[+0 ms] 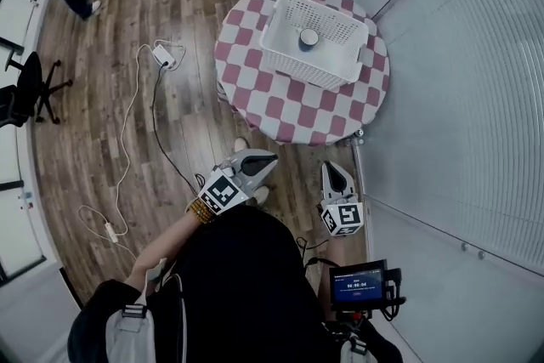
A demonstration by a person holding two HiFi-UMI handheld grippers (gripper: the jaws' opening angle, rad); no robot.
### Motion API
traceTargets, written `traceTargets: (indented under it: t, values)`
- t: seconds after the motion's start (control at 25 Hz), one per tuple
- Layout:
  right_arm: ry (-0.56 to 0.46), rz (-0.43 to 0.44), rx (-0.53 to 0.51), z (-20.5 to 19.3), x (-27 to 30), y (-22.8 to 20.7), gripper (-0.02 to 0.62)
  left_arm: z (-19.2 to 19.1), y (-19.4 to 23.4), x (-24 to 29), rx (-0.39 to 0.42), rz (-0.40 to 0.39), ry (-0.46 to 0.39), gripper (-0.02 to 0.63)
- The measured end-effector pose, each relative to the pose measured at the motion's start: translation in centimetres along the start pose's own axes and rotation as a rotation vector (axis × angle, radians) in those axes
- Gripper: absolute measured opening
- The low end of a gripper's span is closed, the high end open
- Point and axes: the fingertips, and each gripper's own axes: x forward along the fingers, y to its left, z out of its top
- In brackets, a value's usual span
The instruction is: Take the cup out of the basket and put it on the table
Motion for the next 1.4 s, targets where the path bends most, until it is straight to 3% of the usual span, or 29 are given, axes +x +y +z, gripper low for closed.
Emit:
traceTargets:
  t: [0.28, 0.48, 0.6, 0.8, 1.0, 1.2, 1.4]
  values:
    - [0.151, 0.110, -0.135, 3.1, 9.0, -0.8, 0.011, 1.5, 8.0, 0.5, 0.004, -0.005, -0.022, 0.005]
    - [0.247, 0.177, -0.295, 5.7, 15.1, -2.4, 0.011, 0.1, 13.7, -1.4, 0.108, -0.038, -0.001, 0.005]
    - [0.288, 0.214, -0.378, 7.4, 18.6, -3.6, 0.011, -2.4, 17.3, -2.9, 0.139, -0.026, 0.056, 0.005]
    - [0.358, 0.279, -0.475, 9.2, 23.8, -6.4, 0.011, -3.3, 21.7, -6.1, 0.108, 0.085, 0.084, 0.005]
    - [0.414, 0.350, -0.559, 9.8, 30.0, -9.5, 0.011, -3.2, 25.5, -7.6, -0.002, 0.294, 0.020, 0.005]
    - [0.501, 0.426, -0.629, 8.9, 35.0, -12.9, 0.011, -2.4, 25.3, -7.4, -0.152, 0.455, -0.067, 0.005]
    - [0.633, 0.510, -0.734, 6.0, 38.8, -14.6, 0.012, -3.0, 24.2, -6.2, -0.219, 0.518, -0.060, 0.005]
